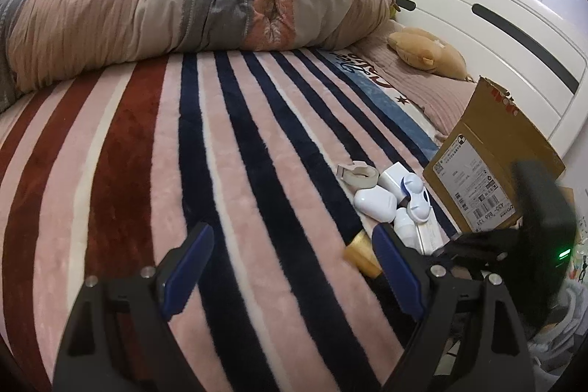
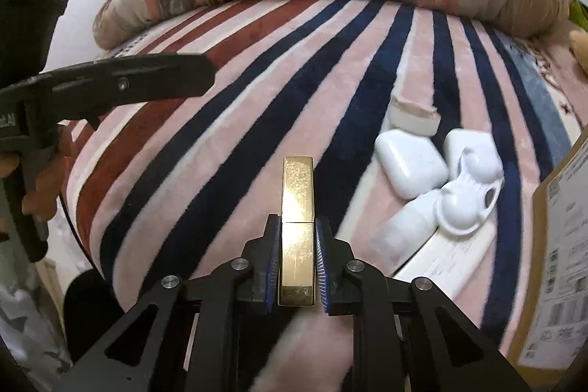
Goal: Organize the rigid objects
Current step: 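Drop gold item in the box with the right tool while the left tool grasps the bottle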
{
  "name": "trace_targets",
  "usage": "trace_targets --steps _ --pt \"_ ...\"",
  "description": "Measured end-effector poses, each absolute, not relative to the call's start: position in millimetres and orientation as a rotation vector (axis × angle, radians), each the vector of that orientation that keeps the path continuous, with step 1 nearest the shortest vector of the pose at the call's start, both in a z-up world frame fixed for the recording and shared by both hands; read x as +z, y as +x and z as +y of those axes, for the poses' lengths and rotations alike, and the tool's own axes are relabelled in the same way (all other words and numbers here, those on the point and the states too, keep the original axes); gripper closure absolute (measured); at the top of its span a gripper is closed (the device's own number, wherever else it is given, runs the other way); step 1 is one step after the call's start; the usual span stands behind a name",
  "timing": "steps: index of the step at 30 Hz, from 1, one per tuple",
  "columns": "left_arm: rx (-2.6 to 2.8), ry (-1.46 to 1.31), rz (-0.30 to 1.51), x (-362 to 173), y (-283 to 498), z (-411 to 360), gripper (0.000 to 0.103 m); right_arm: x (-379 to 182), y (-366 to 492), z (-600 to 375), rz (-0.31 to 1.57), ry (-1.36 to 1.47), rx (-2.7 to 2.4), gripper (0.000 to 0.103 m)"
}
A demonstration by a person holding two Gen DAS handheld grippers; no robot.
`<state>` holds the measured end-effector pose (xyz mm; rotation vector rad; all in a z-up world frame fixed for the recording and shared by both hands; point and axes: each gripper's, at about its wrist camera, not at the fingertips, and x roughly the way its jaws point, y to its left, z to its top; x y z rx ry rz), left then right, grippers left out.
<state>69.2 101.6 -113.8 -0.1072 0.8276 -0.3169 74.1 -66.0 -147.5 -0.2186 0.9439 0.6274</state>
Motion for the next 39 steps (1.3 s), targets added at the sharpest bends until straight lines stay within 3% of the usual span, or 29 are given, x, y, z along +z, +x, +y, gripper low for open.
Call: trace_targets --steps 8,11,13,19,26,39 --pt "-0.408 -0.101 0.844 -120 69 68 0.018 5 38 -148 0.646 -0.09 0.627 0.089" --pt "-0.467 -0.092 0.88 -132 75 38 0.033 39 35 -196 0.611 -0.065 0.538 0.089" --pt "-0.503 -0.089 0.918 -145 80 17 0.052 41 38 -221 0.621 -0.066 0.478 0.089" --pt "-0.526 -0.029 0.974 -167 89 -29 0.079 -1 59 -272 0.776 -0.077 0.343 0.089" --pt "-0.468 0.088 0.979 -166 87 -43 0.081 -36 76 -285 0.918 -0.14 0.299 0.089" --pt "-0.453 0.066 0.954 -159 83 -42 0.082 -28 62 -282 0.871 -0.117 0.317 0.088"
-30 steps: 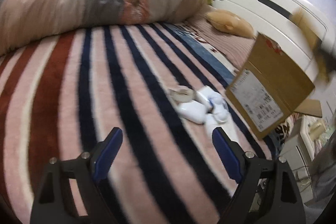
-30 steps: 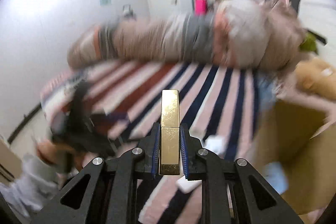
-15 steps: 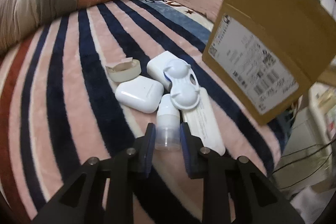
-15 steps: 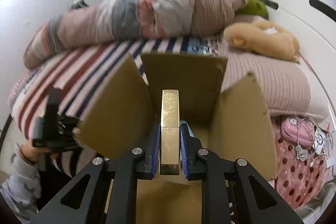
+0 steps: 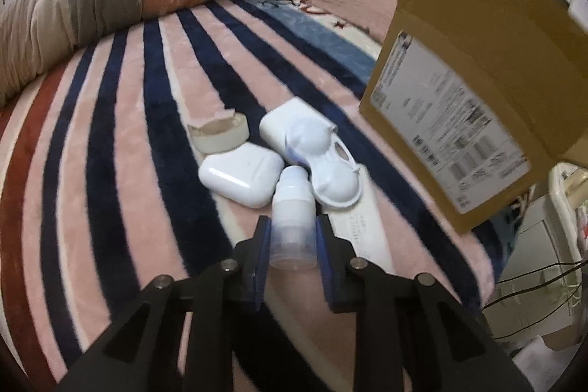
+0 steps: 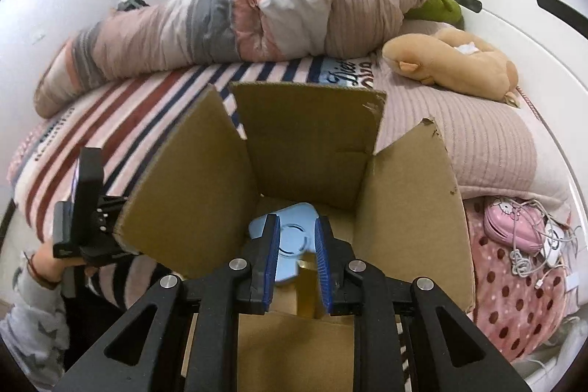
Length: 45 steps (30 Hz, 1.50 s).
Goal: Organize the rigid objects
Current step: 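Drop gold item in the box with the right tool while the left tool grasps the bottle, then carry the white bottle into the cardboard box and open the left tool, then grasp the white power bank with the right tool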
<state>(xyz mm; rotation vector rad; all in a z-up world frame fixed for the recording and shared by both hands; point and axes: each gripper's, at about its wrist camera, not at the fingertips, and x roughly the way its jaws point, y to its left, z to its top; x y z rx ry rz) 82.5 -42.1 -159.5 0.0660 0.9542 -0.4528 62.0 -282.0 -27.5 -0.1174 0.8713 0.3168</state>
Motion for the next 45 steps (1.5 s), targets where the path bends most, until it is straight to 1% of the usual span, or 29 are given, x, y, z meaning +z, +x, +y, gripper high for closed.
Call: trace_targets --steps 5,9,11,14,17,19,20,23,24,25,26,27,28,32,34,37,38,39,43,44,45 --pt "-0.484 0.078 0.869 -113 67 -37 0.082 -22 54 -276 0.842 -0.108 0.353 0.088" --pt "-0.5 0.107 0.793 -68 57 -41 0.082 -18 46 -276 0.819 -0.085 0.423 0.088" --pt "-0.532 0.117 0.754 -40 56 -46 0.082 -12 36 -272 0.777 -0.094 0.481 0.088" --pt "-0.623 0.145 0.708 3 57 -67 0.082 -2 21 -263 0.73 -0.103 0.544 0.088" --pt "-0.717 0.197 0.691 34 61 -97 0.082 3 9 -256 0.706 -0.116 0.573 0.088" --pt "-0.802 0.245 0.711 48 69 -128 0.082 1 3 -254 0.701 -0.139 0.552 0.084" --pt "-0.829 0.265 0.73 49 73 -140 0.081 -1 1 -254 0.699 -0.152 0.526 0.079" --pt "-0.856 0.33 0.836 37 93 -175 0.081 -5 -2 -261 0.7 -0.15 0.48 0.079" --pt "-0.85 0.341 0.856 30 96 -180 0.077 -6 -4 -262 0.702 -0.135 0.492 0.079" --pt "-0.852 0.335 0.861 28 98 -179 0.066 -6 -4 -263 0.706 -0.119 0.513 0.079" --pt "-0.854 0.32 0.857 27 99 -176 0.059 -6 -6 -260 0.707 -0.113 0.537 0.079" --pt "-0.841 0.292 0.843 29 99 -166 0.047 -5 -8 -256 0.701 -0.119 0.548 0.079" --pt "-0.826 0.277 0.83 31 98 -158 0.044 -3 -8 -252 0.695 -0.127 0.556 0.079" --pt "-0.733 0.203 0.786 38 94 -108 0.042 -2 -4 -219 0.686 -0.137 0.662 0.079" --pt "-0.621 0.197 0.758 35 88 -73 0.035 -5 -1 -199 0.699 -0.118 0.727 0.079" --pt "-0.503 0.167 0.766 16 85 -34 0.033 -23 7 -161 0.751 -0.119 0.809 0.078" --pt "-0.481 0.156 0.773 8 84 -24 0.033 -34 11 -149 0.786 -0.117 0.812 0.076" --pt "-0.45 0.135 0.788 -6 83 -10 0.033 -49 16 -138 0.83 -0.105 0.795 0.071" --pt "-0.414 0.079 0.82 -49 78 17 0.033 -106 29 -126 0.92 -0.01 0.602 0.062" --pt "-0.415 0.061 0.825 -57 77 23 0.033 -119 32 -126 0.922 -0.001 0.539 0.057" --pt "-0.414 0.037 0.834 -67 77 28 0.033 -131 34 -126 0.926 0.002 0.48 0.05"
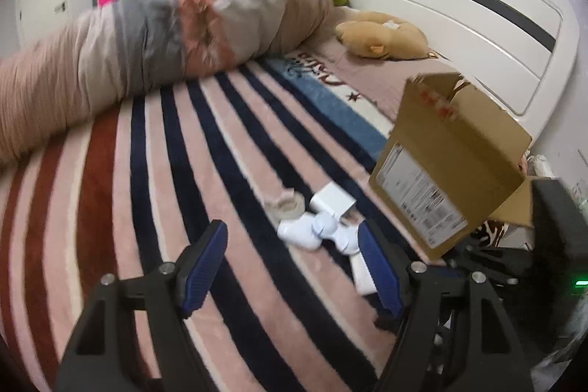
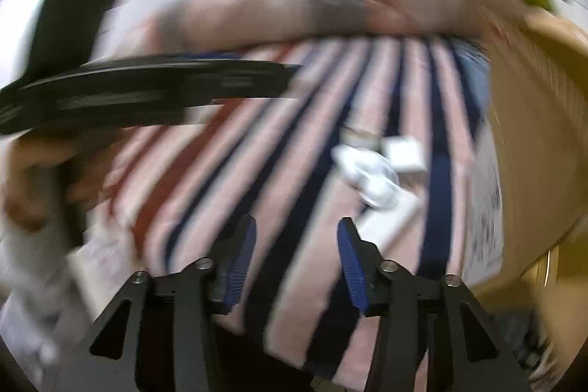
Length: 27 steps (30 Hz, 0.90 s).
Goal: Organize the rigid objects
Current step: 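Grasp the white power bank with the right tool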
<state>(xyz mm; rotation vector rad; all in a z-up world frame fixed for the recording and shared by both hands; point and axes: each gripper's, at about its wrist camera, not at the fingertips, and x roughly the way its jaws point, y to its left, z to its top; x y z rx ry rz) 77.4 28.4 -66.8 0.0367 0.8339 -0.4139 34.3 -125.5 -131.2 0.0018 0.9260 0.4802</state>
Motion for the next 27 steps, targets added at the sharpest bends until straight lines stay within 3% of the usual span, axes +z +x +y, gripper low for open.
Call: trace_targets --steps 2,7,8,9,11,20,23,27 --pt "-0.407 0.017 0.845 -78 77 34 0.033 -151 42 -126 0.936 0.006 0.378 0.043" --pt "-0.407 -0.007 0.844 -92 75 42 0.033 -180 62 -119 0.901 -0.027 0.236 0.043" --pt "-0.405 -0.011 0.843 -93 76 43 0.033 -183 64 -117 0.876 -0.073 0.202 0.046" --pt "-0.404 -0.017 0.842 -93 76 45 0.033 -185 65 -117 0.866 -0.09 0.191 0.058" --pt "-0.404 -0.024 0.84 -94 76 46 0.033 -182 58 -126 0.863 -0.048 0.256 0.069" --pt "-0.427 -0.025 0.847 -102 75 48 0.033 -183 48 -118 0.884 -0.175 0.342 0.071" --pt "-0.442 -0.018 0.858 -108 74 47 0.033 -166 41 -114 0.863 -0.159 0.411 0.072" --pt "-0.482 0.004 0.88 -122 73 37 0.033 -102 23 -118 0.749 -0.151 0.519 0.072"
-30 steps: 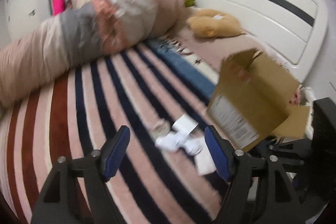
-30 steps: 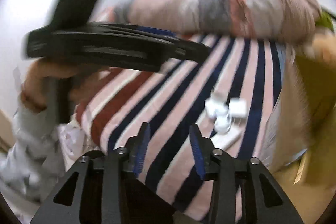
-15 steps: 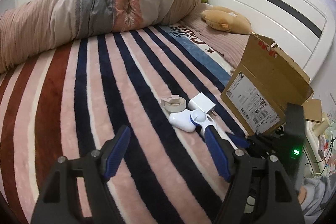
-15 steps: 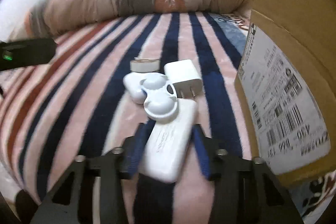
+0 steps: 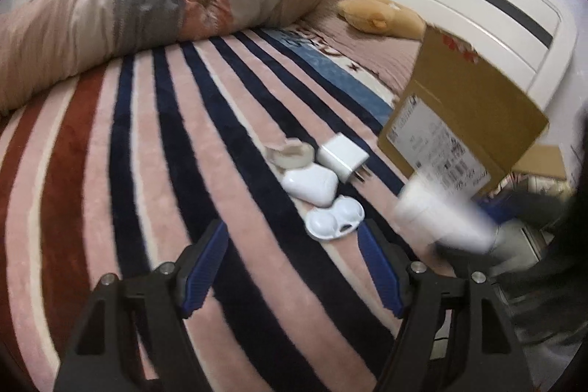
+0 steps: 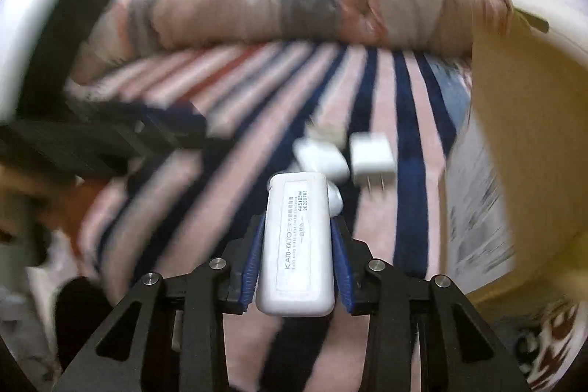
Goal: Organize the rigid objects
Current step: 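Drop the power bank in the box with right tool while left tool grasps earbud case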
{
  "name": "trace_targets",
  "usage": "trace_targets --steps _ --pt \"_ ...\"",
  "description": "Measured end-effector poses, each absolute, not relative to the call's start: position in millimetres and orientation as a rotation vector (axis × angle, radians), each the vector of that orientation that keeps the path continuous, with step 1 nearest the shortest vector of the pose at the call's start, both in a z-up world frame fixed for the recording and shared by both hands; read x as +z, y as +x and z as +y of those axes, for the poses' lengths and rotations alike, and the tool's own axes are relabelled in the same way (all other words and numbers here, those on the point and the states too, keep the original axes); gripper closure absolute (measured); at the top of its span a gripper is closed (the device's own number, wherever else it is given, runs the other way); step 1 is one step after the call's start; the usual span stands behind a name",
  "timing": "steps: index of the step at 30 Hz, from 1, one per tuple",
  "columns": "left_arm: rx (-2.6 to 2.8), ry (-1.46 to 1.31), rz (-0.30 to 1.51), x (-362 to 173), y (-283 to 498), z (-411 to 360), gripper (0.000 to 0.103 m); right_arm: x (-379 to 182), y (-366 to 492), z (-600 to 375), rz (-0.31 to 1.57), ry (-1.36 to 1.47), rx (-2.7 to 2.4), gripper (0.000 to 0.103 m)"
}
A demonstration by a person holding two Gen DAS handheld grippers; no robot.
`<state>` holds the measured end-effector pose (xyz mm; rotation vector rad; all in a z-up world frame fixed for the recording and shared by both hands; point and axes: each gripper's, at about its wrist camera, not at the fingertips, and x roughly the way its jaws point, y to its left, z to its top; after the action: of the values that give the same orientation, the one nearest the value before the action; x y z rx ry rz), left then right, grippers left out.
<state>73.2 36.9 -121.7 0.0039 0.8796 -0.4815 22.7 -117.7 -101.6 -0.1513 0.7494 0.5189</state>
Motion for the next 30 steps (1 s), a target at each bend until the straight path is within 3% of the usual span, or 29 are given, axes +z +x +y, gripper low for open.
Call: trace_targets --steps 5,9,12,15,19,25,30 --pt "-0.536 0.021 0.913 -147 86 11 0.036 -17 17 -155 0.606 -0.104 0.548 0.072" --pt "-0.558 -0.007 0.941 -163 99 -10 0.036 14 16 -193 0.552 -0.134 0.421 0.072" --pt "-0.556 0.021 0.943 -170 100 -27 0.036 9 28 -223 0.592 -0.148 0.331 0.072" --pt "-0.49 0.064 0.943 -174 102 -34 0.058 -7 47 -251 0.677 -0.107 0.295 0.072" --pt "-0.498 0.05 0.934 -172 99 -31 0.069 -23 65 -265 0.738 -0.115 0.269 0.072" --pt "-0.511 0.064 0.927 -169 95 -31 0.072 -33 65 -274 0.802 -0.11 0.246 0.071" --pt "-0.512 0.1 0.925 -172 100 -40 0.069 -36 71 -275 0.822 -0.099 0.255 0.071"
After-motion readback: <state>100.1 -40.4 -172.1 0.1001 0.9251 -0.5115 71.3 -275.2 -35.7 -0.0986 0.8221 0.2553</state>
